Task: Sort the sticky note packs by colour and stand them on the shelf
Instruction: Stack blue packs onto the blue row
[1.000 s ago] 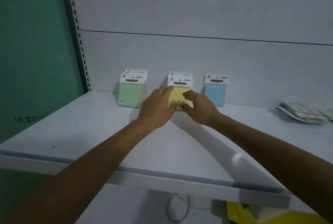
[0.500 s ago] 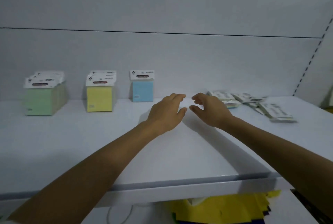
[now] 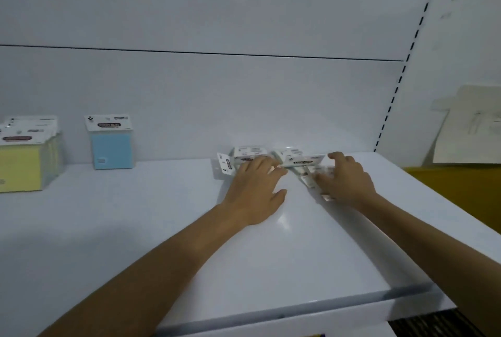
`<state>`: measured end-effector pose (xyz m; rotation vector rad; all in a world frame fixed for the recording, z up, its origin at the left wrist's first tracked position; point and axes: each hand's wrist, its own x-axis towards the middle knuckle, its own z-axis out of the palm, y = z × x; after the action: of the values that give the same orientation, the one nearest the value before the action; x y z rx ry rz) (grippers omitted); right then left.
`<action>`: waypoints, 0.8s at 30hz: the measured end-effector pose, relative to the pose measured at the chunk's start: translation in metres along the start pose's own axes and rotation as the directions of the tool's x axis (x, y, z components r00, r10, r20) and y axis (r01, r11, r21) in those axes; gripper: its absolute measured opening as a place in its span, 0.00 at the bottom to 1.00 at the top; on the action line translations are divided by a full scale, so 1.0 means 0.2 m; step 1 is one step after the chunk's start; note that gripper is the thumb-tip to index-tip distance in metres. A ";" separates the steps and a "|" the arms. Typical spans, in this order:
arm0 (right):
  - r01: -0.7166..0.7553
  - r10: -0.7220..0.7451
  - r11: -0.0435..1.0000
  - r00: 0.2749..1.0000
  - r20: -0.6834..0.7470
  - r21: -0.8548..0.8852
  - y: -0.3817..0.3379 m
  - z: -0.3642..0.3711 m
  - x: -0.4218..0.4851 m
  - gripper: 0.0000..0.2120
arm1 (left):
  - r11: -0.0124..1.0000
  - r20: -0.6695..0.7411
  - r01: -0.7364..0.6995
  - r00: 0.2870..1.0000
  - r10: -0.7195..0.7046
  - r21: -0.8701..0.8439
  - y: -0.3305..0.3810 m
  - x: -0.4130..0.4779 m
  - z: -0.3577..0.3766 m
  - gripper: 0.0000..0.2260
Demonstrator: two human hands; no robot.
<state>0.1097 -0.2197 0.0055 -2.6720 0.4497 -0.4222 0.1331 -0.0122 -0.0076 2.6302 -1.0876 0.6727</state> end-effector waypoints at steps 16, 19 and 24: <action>0.369 -0.305 0.908 0.908 -0.288 0.200 -0.01 0.08 0.16 0.09 | 0.953 -0.228 0.300 0.926 -0.301 -0.039 -0.21 0.01 0.05 0.12; 0.348 -0.150 0.768 0.914 -0.377 0.538 -0.05 0.03 0.13 0.08 | 0.926 -0.315 0.290 0.879 -0.358 -0.244 -0.17 0.01 0.01 0.14; 0.259 0.006 0.579 0.947 -0.322 0.773 -0.07 -0.02 0.11 0.09 | 0.705 -0.356 0.242 0.727 -0.587 -0.667 -0.13 0.03 -0.07 0.06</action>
<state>0.1320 -0.2157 0.0194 -1.7272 0.0759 -0.8420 0.1518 0.0078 0.0072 1.8529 -0.3641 0.7591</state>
